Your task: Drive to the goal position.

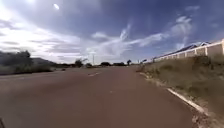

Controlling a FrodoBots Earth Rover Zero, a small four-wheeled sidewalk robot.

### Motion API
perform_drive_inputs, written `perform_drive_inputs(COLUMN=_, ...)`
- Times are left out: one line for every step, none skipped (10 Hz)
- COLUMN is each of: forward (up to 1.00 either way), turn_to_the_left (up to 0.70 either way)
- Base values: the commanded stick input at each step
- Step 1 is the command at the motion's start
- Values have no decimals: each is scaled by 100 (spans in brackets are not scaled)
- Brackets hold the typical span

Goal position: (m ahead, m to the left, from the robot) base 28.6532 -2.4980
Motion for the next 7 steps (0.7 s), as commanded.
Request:
perform_drive_inputs(forward=100, turn_to_the_left=0)
perform_drive_inputs(forward=100, turn_to_the_left=0)
perform_drive_inputs(forward=100, turn_to_the_left=0)
perform_drive_inputs(forward=100, turn_to_the_left=0)
perform_drive_inputs(forward=100, turn_to_the_left=0)
perform_drive_inputs(forward=100, turn_to_the_left=0)
perform_drive_inputs(forward=100, turn_to_the_left=-3)
